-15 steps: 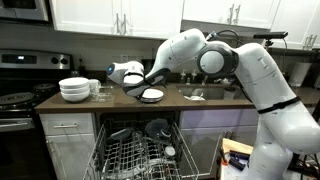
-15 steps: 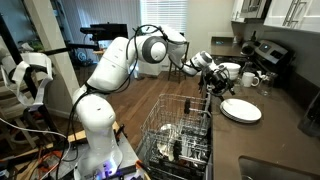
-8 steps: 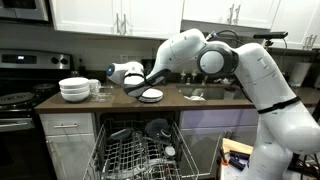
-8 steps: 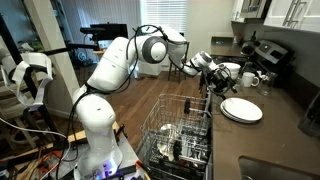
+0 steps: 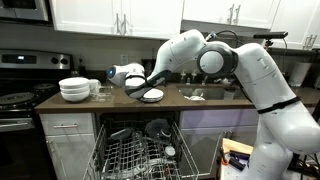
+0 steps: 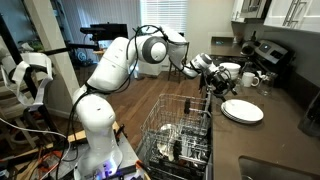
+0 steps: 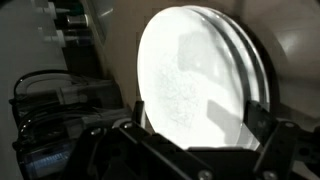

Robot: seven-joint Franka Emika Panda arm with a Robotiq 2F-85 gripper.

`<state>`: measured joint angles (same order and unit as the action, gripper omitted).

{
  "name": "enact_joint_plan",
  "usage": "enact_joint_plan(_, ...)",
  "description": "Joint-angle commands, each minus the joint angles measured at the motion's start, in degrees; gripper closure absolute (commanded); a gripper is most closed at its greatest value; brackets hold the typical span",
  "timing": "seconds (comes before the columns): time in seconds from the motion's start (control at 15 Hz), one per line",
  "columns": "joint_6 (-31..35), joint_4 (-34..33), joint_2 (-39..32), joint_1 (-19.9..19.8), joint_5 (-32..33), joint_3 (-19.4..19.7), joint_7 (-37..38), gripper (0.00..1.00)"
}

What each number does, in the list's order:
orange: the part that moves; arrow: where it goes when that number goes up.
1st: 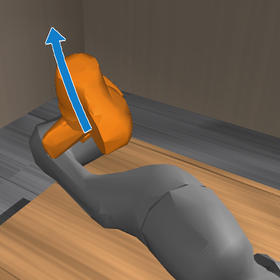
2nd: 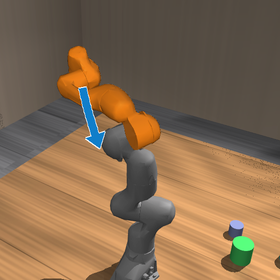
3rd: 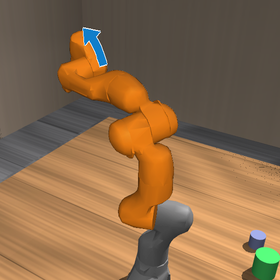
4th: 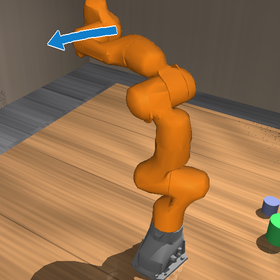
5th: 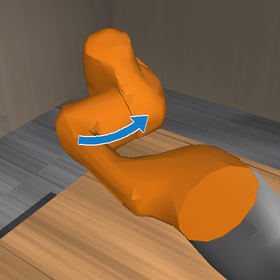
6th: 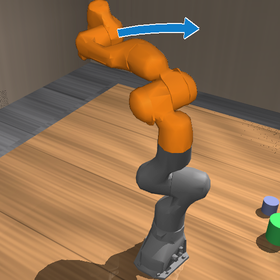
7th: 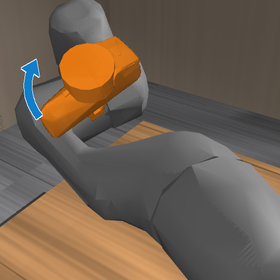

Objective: Pick a plate on the counter and put it in the dishwasher

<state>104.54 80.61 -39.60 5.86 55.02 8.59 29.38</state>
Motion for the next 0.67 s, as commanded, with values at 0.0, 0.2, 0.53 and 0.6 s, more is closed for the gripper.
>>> enact_joint_plan(0.0, 0.1, 0.9, 0.4, -0.5, 2.3, 0.3, -0.9, 0.0)
enact_joint_plan(0.2, -0.4, 0.9, 0.3, -0.4, 3.4, 0.5, -0.8, 0.0)
enact_joint_plan(0.53, -0.7, 1.0, 0.2, -0.5, 4.4, 0.4, -0.7, 0.27)
enact_joint_plan(0.6, -0.7, 1.0, 0.2, -0.5, 4.5, 0.3, -0.7, 0.33)
